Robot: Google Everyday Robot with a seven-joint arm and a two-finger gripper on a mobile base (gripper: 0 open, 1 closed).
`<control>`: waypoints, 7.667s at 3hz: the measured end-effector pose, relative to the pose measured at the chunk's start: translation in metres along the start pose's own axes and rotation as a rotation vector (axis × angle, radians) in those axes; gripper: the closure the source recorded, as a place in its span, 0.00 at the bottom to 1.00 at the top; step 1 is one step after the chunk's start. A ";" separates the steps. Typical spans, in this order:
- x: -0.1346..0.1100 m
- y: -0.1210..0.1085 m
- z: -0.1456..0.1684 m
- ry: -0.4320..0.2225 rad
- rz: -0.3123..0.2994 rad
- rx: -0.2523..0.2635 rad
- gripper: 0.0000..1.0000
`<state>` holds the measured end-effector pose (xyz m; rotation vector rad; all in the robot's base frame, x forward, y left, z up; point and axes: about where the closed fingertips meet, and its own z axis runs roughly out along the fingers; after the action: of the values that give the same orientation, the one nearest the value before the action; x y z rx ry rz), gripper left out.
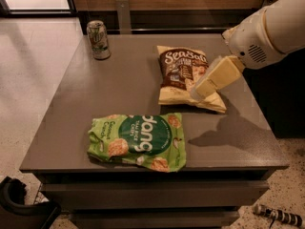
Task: Pick 7up can
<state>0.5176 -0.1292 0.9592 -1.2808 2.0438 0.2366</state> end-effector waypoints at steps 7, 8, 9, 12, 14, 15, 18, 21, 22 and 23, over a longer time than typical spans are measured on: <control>-0.187 -0.063 0.169 -0.751 0.020 -0.015 0.00; -0.200 -0.069 0.196 -0.736 0.008 -0.036 0.00; -0.217 -0.078 0.227 -0.699 0.004 -0.065 0.00; -0.246 -0.094 0.300 -0.711 0.090 -0.160 0.00; -0.255 -0.076 0.339 -0.727 0.128 -0.205 0.22; -0.257 -0.074 0.340 -0.726 0.126 -0.210 0.52; -0.260 -0.068 0.344 -0.726 0.123 -0.221 1.00; -0.288 -0.042 0.279 -0.679 0.035 -0.215 1.00; -0.295 -0.040 0.255 -0.673 0.010 -0.187 1.00; -0.298 -0.041 0.241 -0.702 -0.007 -0.166 1.00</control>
Offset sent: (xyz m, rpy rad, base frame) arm 0.1070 0.0570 0.0821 0.4907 -0.4949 -0.0826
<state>0.7429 0.1822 0.9825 -1.0906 1.4355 0.7507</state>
